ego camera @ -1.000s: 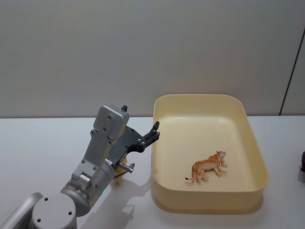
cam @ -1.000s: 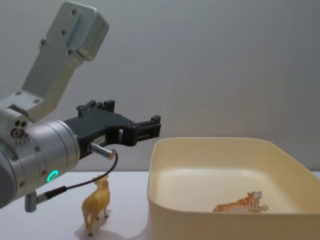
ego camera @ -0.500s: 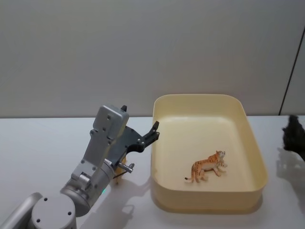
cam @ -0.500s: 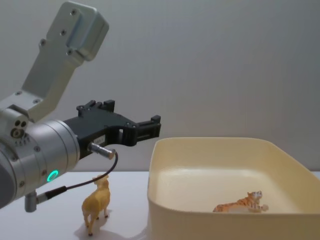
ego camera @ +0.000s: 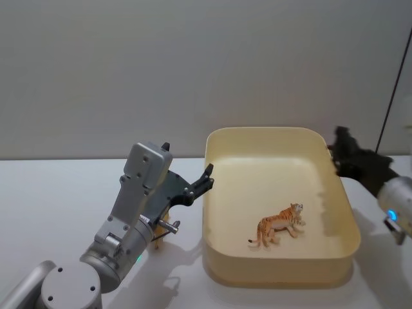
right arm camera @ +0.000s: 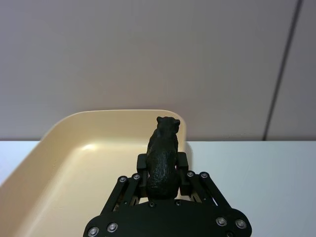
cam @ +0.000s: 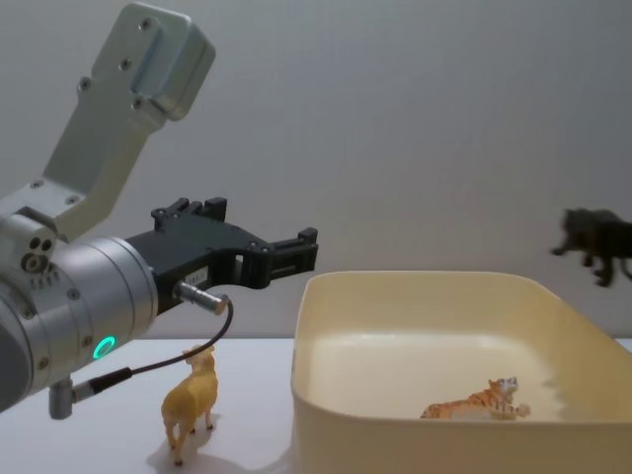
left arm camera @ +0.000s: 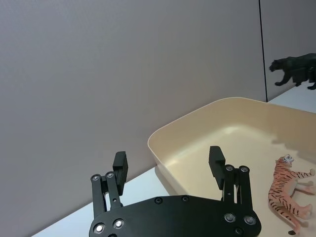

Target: Pick up the toy alternately with two hands and place it into the central storage box.

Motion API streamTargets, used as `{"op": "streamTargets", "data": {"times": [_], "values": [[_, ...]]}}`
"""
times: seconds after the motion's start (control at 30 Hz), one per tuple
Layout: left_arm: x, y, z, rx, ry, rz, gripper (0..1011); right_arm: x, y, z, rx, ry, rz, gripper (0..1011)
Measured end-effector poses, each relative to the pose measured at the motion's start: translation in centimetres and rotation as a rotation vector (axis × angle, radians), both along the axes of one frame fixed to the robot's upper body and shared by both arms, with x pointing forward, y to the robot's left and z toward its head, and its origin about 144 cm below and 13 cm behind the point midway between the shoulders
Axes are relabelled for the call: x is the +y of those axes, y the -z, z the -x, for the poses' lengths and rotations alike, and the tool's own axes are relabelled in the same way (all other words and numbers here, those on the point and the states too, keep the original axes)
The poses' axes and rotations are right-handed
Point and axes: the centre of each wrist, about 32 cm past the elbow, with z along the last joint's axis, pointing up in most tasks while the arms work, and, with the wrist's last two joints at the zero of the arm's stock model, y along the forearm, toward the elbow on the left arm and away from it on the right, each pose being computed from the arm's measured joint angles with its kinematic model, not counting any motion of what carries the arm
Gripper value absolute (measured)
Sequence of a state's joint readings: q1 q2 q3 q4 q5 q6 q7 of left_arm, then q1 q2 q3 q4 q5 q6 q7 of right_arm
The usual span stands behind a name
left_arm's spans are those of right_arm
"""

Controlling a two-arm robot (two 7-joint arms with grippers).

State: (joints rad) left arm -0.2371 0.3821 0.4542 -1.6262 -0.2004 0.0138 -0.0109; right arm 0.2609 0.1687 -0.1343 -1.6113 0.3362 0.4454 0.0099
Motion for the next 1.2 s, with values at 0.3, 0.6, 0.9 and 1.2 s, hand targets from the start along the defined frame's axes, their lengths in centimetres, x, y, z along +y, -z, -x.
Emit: {"op": "streamTargets", "data": {"times": [0.3, 0.6, 0.9, 1.2], "values": [[0.0, 0.0, 0.0, 0.000, 0.000, 0.000, 1001, 2.8, -1.4, -1.1, 0.025, -0.129, -0.005, 362], [0.0, 0.0, 0.0, 0.000, 0.000, 0.000, 1001, 5.2, -2.2, -2.1, 0.061, -0.227, 0.002, 663], [0.0, 0.0, 0.0, 0.000, 0.000, 0.000, 1002, 6.0, -2.5, -2.5, 0.071, -0.263, 0.006, 921], [0.0, 0.0, 0.0, 0.000, 0.000, 0.000, 1001, 4.4, -2.6, -1.6, 0.038, -0.213, -0.009, 1001]]}}
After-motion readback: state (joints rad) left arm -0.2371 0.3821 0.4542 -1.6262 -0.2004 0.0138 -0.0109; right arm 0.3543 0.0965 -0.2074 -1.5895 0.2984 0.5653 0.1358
